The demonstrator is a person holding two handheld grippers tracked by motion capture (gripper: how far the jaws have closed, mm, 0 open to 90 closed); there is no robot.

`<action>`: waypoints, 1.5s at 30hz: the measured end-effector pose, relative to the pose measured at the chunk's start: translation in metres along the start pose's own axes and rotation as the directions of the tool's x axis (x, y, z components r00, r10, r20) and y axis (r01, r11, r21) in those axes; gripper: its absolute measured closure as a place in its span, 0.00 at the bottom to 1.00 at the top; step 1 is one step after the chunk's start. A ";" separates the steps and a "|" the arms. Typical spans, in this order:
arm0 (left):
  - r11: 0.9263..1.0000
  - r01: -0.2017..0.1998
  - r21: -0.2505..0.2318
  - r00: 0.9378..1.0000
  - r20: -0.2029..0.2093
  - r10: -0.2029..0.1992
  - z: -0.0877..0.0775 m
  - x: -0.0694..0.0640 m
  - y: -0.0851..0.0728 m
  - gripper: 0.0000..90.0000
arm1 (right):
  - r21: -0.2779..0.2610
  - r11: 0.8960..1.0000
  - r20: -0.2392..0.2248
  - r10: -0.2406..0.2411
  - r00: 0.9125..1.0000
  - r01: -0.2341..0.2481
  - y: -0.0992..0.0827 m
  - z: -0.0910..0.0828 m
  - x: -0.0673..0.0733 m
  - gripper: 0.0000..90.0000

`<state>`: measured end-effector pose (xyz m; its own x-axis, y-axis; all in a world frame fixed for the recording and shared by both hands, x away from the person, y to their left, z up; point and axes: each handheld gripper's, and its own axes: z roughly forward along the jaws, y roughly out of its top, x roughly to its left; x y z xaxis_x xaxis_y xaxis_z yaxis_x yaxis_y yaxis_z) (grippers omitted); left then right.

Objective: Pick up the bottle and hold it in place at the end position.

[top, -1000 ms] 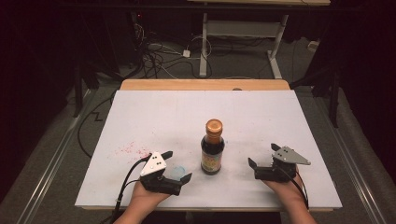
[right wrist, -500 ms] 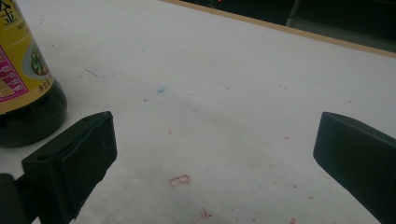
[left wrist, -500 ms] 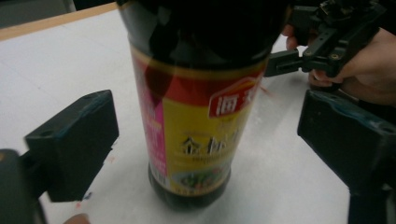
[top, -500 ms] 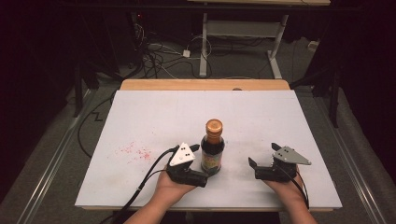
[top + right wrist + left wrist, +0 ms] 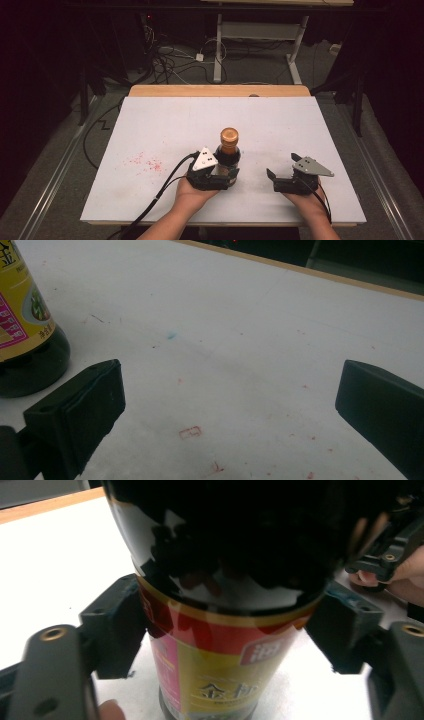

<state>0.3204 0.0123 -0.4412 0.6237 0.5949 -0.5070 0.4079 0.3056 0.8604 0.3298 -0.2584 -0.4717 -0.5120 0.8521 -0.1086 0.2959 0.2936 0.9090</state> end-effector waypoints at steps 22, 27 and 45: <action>1.000 0.010 -0.003 0.999 0.038 -0.009 -0.003 0.006 0.023 0.32 | -0.021 1.000 0.012 0.013 1.000 -0.013 0.002 -0.004 -0.004 0.00; 1.000 -0.028 -0.005 0.999 0.026 0.028 0.001 0.018 0.039 0.32 | -0.025 1.000 0.009 0.012 1.000 -0.012 0.002 -0.004 -0.004 0.00; 1.000 -0.024 -0.017 0.998 -0.057 0.023 0.040 0.070 0.068 0.32 | -0.026 1.000 0.007 0.016 1.000 -0.016 0.001 -0.005 -0.006 0.00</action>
<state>0.4182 0.0451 -0.4205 0.5938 0.6435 -0.4830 0.3810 0.3038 0.8732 0.3295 -0.2651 -0.4679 -0.5013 0.8599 -0.0967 0.2833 0.2687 0.9206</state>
